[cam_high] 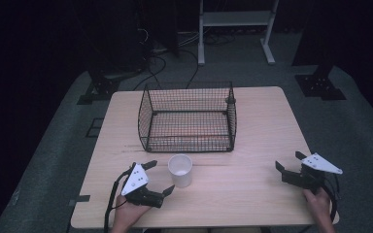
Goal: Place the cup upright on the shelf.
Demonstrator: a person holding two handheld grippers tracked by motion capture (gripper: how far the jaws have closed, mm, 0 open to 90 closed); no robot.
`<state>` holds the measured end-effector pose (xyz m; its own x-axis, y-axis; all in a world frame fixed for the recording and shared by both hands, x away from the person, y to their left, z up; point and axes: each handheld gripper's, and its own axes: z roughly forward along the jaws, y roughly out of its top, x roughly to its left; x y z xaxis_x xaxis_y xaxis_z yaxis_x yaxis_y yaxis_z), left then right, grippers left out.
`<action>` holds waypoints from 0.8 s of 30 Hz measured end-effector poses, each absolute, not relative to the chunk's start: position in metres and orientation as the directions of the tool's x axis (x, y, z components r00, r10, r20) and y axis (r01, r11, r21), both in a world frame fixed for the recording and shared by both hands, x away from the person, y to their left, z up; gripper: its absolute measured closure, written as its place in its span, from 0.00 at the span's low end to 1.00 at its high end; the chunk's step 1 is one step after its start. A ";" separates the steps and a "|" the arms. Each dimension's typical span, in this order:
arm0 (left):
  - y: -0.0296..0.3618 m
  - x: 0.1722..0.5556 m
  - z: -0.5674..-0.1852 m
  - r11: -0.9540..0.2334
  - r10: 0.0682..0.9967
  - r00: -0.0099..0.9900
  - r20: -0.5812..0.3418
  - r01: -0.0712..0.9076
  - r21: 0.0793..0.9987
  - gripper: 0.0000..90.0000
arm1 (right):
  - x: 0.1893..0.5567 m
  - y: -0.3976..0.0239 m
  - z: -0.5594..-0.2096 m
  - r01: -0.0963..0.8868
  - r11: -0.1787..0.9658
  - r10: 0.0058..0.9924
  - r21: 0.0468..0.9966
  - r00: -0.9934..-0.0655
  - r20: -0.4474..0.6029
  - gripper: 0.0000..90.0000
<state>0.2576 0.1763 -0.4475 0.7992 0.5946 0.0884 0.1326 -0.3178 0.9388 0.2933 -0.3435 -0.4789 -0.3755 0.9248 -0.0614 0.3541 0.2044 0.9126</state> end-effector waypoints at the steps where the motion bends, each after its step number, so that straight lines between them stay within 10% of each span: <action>1: 0.175 0.258 -0.447 -0.325 0.592 0.800 0.093 0.132 0.936 0.02 | 0.293 -0.344 -0.479 0.354 0.204 0.925 0.913 -0.375 -0.061 0.15; 24: 0.161 0.266 -0.449 -0.383 0.572 0.813 0.110 0.146 0.912 0.02 | 0.293 -0.343 -0.479 0.354 0.208 0.925 0.912 -0.375 -0.066 0.14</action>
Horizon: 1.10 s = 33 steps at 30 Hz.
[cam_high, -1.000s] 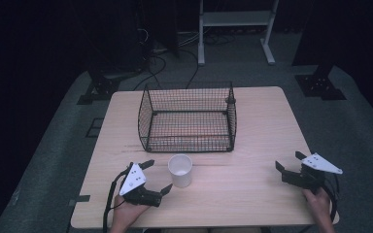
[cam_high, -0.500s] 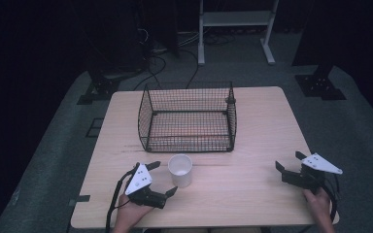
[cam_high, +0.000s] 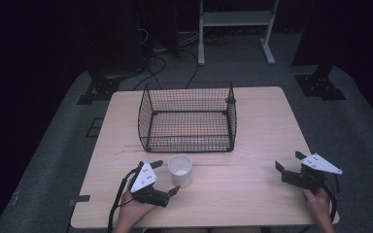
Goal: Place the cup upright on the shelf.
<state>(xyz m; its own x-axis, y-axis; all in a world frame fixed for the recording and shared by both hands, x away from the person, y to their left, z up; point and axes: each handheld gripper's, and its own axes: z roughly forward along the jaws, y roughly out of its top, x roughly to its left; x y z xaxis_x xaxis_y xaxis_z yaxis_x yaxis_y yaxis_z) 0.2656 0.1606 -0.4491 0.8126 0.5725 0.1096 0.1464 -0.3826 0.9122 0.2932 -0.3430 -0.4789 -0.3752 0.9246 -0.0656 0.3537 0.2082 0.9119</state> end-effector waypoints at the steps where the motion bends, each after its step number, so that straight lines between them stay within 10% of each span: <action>1: 0.160 0.266 -0.449 -0.385 0.570 0.814 0.108 0.148 0.911 0.02 | 0.293 -0.343 -0.479 0.353 0.209 0.925 0.912 -0.375 -0.067 0.15; 33: 0.134 0.295 -0.454 -0.465 0.547 0.833 0.081 0.221 0.857 0.05 | 0.294 -0.343 -0.479 0.353 0.206 0.924 0.913 -0.377 -0.062 0.14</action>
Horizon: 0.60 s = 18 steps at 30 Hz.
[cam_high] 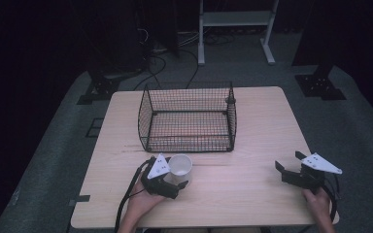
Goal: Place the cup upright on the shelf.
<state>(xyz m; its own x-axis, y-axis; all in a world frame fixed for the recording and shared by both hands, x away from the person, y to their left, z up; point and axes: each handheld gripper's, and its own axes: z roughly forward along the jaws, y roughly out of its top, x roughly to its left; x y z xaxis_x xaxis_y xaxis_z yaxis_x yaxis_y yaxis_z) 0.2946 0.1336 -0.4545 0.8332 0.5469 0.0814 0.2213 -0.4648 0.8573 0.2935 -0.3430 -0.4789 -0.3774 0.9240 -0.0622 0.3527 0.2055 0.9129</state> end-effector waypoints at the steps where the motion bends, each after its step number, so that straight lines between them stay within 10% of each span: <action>1: 0.133 0.295 -0.454 -0.464 0.548 0.833 0.082 0.220 0.858 0.05 | 0.294 -0.343 -0.479 0.353 0.206 0.924 0.913 -0.378 -0.063 0.15; 18: 0.125 0.306 -0.456 -0.511 0.523 0.846 0.100 0.218 0.831 0.20 | 0.293 -0.343 -0.479 0.351 0.205 0.923 0.913 -0.379 -0.061 0.15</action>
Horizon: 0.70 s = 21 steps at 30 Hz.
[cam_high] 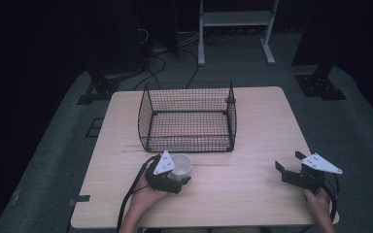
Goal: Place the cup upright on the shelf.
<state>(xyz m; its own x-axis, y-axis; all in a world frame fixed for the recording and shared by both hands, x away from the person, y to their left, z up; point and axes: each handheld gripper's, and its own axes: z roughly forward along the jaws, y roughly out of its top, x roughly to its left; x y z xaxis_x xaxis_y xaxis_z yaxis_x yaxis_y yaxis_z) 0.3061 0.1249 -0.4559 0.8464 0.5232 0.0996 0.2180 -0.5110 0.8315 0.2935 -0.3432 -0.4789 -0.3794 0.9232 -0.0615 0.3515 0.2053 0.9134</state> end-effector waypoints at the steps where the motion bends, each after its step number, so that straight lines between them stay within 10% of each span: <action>1: 0.125 0.306 -0.456 -0.510 0.523 0.847 0.098 0.219 0.832 0.20 | 0.293 -0.343 -0.479 0.351 0.205 0.923 0.913 -0.379 -0.062 0.15; 21: 0.131 0.308 -0.440 -0.480 0.516 0.853 0.079 0.211 0.851 0.23 | 0.294 -0.344 -0.479 0.352 0.199 0.924 0.914 -0.378 -0.056 0.14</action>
<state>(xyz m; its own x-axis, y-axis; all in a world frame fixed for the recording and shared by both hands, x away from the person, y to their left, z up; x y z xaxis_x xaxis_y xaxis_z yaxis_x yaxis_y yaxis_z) 0.3084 0.1314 -0.4395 0.8531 0.5156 0.0793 0.2112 -0.4803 0.8513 0.2936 -0.3439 -0.4789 -0.3781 0.9241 -0.0555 0.3524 0.1991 0.9144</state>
